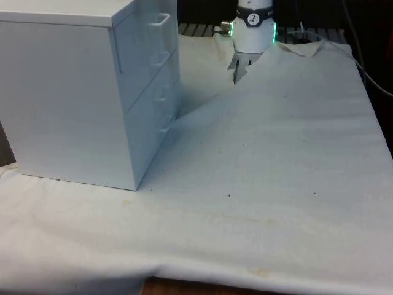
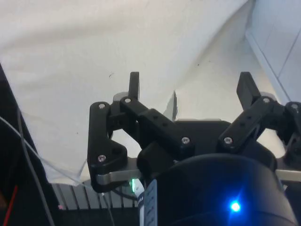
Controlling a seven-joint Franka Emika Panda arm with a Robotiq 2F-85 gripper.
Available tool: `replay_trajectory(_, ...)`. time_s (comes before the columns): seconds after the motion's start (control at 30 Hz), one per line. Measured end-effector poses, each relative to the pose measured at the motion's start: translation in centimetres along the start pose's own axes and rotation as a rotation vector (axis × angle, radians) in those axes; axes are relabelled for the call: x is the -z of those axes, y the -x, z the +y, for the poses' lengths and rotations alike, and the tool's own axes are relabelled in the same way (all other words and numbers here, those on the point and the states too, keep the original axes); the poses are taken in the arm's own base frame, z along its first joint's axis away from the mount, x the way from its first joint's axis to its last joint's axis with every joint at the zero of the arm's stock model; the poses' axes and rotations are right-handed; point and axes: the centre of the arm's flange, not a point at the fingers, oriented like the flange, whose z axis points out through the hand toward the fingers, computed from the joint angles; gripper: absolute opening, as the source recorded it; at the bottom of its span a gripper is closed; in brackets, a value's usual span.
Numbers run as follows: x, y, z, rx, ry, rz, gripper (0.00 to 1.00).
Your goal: Open the drawer, then close it.
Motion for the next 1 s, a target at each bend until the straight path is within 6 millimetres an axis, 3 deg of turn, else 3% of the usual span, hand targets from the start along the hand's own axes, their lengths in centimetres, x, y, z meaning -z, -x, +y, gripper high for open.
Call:
replay_trajectory(0.43, -1.7, -2.4, 0.2, -0.004, 0.038, 0.047, 1.00)
replay_trajectory(1.0, -2.8, -2.5, 0.2, 0.038, 0.129, 0.035, 1.00)
